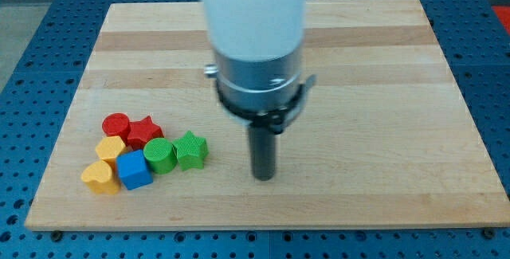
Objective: Move your arm closer to the blue triangle
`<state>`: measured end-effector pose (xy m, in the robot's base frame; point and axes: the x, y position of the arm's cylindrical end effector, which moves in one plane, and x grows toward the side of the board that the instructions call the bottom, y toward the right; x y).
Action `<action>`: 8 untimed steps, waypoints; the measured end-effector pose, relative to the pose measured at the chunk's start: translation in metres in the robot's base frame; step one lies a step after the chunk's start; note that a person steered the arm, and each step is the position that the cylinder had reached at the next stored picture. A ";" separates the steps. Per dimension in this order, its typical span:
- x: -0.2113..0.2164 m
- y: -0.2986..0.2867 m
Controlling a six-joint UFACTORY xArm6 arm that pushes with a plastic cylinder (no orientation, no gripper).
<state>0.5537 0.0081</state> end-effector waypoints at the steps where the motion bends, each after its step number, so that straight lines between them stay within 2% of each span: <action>1: -0.037 0.030; 7: -0.321 0.068; 8: -0.340 0.066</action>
<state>0.2138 0.0738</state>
